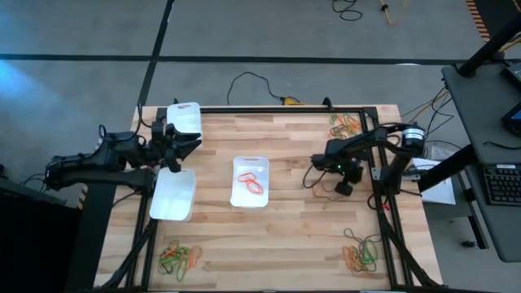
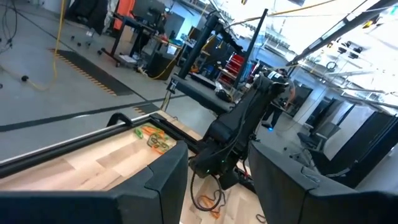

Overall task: Sort rubber bands into baskets
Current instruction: Put the orange rubber band into the bottom right white bin

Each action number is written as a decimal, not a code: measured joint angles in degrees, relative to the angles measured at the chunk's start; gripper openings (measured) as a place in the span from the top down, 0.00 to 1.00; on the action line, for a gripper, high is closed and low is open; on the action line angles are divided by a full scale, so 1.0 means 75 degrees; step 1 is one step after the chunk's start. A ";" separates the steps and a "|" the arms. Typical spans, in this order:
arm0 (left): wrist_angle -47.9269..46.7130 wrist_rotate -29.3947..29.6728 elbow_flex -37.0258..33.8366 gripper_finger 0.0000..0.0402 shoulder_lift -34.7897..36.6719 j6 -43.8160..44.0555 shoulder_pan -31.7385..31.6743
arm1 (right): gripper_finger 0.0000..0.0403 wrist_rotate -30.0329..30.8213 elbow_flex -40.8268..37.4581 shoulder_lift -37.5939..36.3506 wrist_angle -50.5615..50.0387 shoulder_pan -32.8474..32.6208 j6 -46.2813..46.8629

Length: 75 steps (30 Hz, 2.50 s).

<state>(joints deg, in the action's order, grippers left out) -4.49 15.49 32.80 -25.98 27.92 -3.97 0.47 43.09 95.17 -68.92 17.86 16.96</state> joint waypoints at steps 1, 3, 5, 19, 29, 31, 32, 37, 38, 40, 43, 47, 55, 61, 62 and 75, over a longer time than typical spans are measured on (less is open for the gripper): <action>-0.0001 0.0000 0.0021 0.62 0.0005 -0.0016 0.0000 | 0.98 -0.0026 0.0061 -0.0174 -0.0046 -0.0032 0.0068; 0.0000 -0.0001 0.0074 0.62 0.0009 -0.0029 0.0000 | 0.98 -0.0090 0.0205 -0.0540 -0.0114 -0.0122 0.0230; -0.0016 -0.0101 0.0132 0.62 0.0002 -0.0029 0.0000 | 0.98 -0.0136 0.0437 -0.0877 -0.0114 -0.0266 0.0348; -0.0388 -0.0405 0.0332 0.62 -0.0075 -0.0029 0.0002 | 0.98 -0.0520 0.3249 -0.1725 0.1941 -0.1895 0.0063; -0.0944 -0.1089 0.0330 0.62 -0.0115 0.0224 0.0001 | 0.98 -0.0516 0.4370 -0.0922 0.5301 -0.2376 -0.0155; -0.0950 -0.1206 0.0329 0.62 -0.0119 0.0234 0.0002 | 0.98 -0.0495 0.4673 -0.0543 0.5498 -0.2415 -0.0245; -0.0953 -0.1241 0.0329 0.62 -0.0125 0.0249 0.0001 | 0.98 -0.0484 0.4865 -0.0301 0.5512 -0.2438 -0.0264; -0.1199 -0.1616 0.0329 0.62 -0.0116 0.0310 0.0003 | 0.98 -0.0439 0.5839 0.0938 0.5346 -0.2453 -0.0273; -0.1335 -0.1625 0.0329 0.62 -0.0108 0.0321 0.0003 | 0.98 -0.0446 0.6020 0.1161 0.5360 -0.2452 -0.0277; -0.1635 -0.1622 0.0329 0.62 -0.0092 0.0368 0.0000 | 0.98 -0.0490 0.6368 0.1563 0.5341 -0.2450 -0.0477; -0.2315 -0.1623 0.0329 0.62 -0.0095 0.0452 0.0003 | 0.98 -0.0490 0.6835 0.2019 0.5139 -0.2450 -0.0838; -0.3069 -0.1620 0.0326 0.62 -0.0139 0.0654 0.0000 | 0.98 -0.0452 0.7325 0.2651 0.4425 -0.2444 -0.1194; -0.3194 -0.1617 0.0326 0.62 -0.0382 0.0696 0.0000 | 0.92 -0.0137 0.8472 0.3760 0.3216 -0.2418 -0.1416; -0.3195 -0.1617 0.0326 0.62 -0.0497 0.0694 0.0000 | 0.76 -0.0042 0.9445 0.4361 0.2375 -0.2389 -0.1475; -0.3193 -0.1617 0.0326 0.62 -0.0498 0.0695 0.0000 | 0.73 -0.0038 0.9534 0.4403 0.2315 -0.2389 -0.1476; -0.3194 -0.1804 0.0326 0.62 -0.0364 0.0855 0.0003 | 0.49 0.0871 0.9501 0.3057 0.1767 -0.2481 -0.1535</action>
<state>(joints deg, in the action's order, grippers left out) -28.45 1.96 35.24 -28.71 34.34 -3.95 7.01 114.35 118.10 -55.66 -0.75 5.45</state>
